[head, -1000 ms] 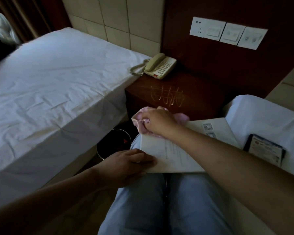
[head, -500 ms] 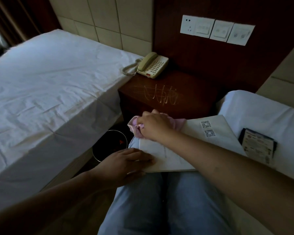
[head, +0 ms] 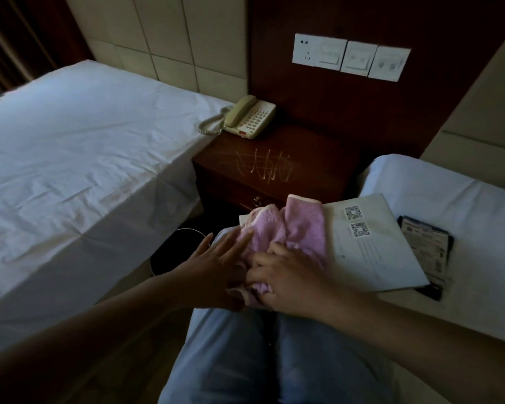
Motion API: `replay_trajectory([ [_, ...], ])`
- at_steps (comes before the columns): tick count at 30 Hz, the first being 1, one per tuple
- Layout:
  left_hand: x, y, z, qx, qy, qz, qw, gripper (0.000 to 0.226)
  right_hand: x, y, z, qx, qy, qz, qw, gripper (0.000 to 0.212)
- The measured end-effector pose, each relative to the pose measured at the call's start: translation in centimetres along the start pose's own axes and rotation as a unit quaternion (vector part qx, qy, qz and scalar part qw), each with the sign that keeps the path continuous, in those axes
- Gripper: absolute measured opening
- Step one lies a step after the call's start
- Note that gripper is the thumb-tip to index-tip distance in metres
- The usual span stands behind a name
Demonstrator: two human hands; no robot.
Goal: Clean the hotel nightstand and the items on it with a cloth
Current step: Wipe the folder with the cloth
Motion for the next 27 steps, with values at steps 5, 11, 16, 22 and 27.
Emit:
replay_trajectory([
  [5, 0.8, -1.2, 0.5, -0.026, 0.000, -0.037, 0.999, 0.140, 1.2, 0.4, -1.5, 0.018, 0.010, -0.007, 1.000, 0.026],
  [11, -2.5, -2.8, 5.4, 0.073, -0.196, -0.386, 0.899, 0.078, 1.3, 0.9, -0.9, 0.014, 0.001, -0.002, 1.000, 0.042],
  [16, -2.2, -2.2, 8.8, 0.076, -0.223, -0.487, 0.841, 0.016, 1.3, -0.3, -1.6, 0.074, -0.011, -0.010, 0.997, 0.027],
  [22, -2.1, -3.2, 9.4, 0.101, -0.247, -0.529, 0.806, 0.008, 8.9, -2.1, -3.9, 0.071, 0.188, 0.056, 0.978, 0.034],
  [27, -2.3, -5.2, 8.8, 0.112, -0.213, -0.439, 0.866, 0.012, 10.9, -2.8, -2.8, 0.112, 0.248, 0.113, 0.955, 0.042],
])
Point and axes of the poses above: each hand's wrist, its own z-axis towards the middle knuckle, its own y-axis out of the palm, x = y × z, the point moved 3 cm from there along z, towards the middle knuckle, and after that the axes turned 8 degrees about x, right-handed, at the moved point
